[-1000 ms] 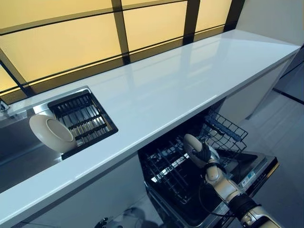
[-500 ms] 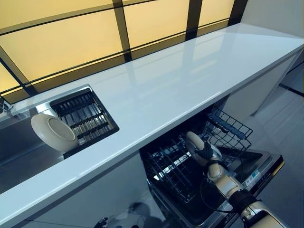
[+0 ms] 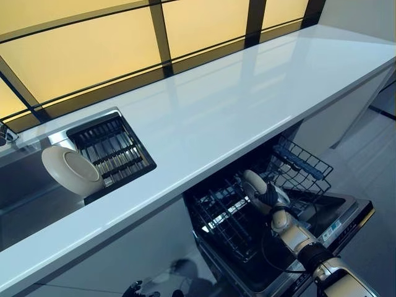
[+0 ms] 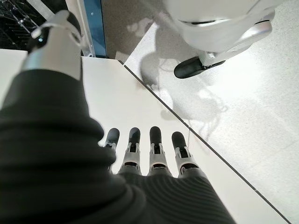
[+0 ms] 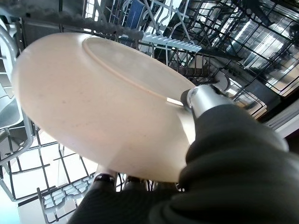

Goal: Take plates into dishwasher

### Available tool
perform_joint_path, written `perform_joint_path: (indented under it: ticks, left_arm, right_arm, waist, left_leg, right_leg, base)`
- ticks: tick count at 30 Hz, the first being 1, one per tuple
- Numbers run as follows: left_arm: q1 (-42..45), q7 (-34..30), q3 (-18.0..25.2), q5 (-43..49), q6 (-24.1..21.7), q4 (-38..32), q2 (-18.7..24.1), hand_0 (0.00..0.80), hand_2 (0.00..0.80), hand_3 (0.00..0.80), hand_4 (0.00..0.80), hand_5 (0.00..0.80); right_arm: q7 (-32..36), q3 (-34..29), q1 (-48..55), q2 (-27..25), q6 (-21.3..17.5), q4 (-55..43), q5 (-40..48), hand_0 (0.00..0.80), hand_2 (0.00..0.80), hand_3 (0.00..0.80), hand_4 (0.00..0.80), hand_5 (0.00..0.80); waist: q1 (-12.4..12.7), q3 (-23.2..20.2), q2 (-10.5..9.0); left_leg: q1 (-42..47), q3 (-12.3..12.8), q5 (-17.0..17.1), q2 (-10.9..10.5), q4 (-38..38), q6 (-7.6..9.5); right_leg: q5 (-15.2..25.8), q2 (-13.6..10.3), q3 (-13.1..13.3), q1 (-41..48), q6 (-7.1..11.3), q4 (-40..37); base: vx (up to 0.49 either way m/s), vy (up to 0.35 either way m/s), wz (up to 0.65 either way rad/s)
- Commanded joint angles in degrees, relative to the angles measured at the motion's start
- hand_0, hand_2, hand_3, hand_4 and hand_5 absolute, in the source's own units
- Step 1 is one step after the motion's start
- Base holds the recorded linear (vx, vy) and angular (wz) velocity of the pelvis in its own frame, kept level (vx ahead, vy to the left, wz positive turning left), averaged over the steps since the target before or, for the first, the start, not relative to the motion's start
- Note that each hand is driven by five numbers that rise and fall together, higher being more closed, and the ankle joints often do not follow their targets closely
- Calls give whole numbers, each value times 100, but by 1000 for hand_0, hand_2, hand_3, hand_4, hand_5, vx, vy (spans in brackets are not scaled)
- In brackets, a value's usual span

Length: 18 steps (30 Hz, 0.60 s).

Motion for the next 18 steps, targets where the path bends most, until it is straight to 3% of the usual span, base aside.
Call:
perform_joint_path:
  ticks: [1, 18]
  left_arm:
    - [-271, 35, -270, -162, -176, 98, 103, 0, 0, 0, 0, 0]
    - [-176, 79, -45, -92, -84, 40, 98, 0, 0, 0, 0, 0]
  right_arm:
    - [-22, 59, -131, -381, 19, 293, -309, 800, 800, 800, 800, 800]
    - [-124, -369, 327, -683, -13, -551, -182, 800, 800, 800, 800, 800]
  waist:
    - [-8, -59, -179]
    - [-174, -122, -363]
  left_leg:
    - [-175, -39, -30, -265, -14, 36]
    - [-23, 63, -56, -163, -67, 49]
  right_leg:
    - [-96, -314, 109, -602, 111, 812]
    - [-52, -209, 240, -518, 158, 732]
  base:
    - [10, 11, 5]
    - [1, 2, 1]
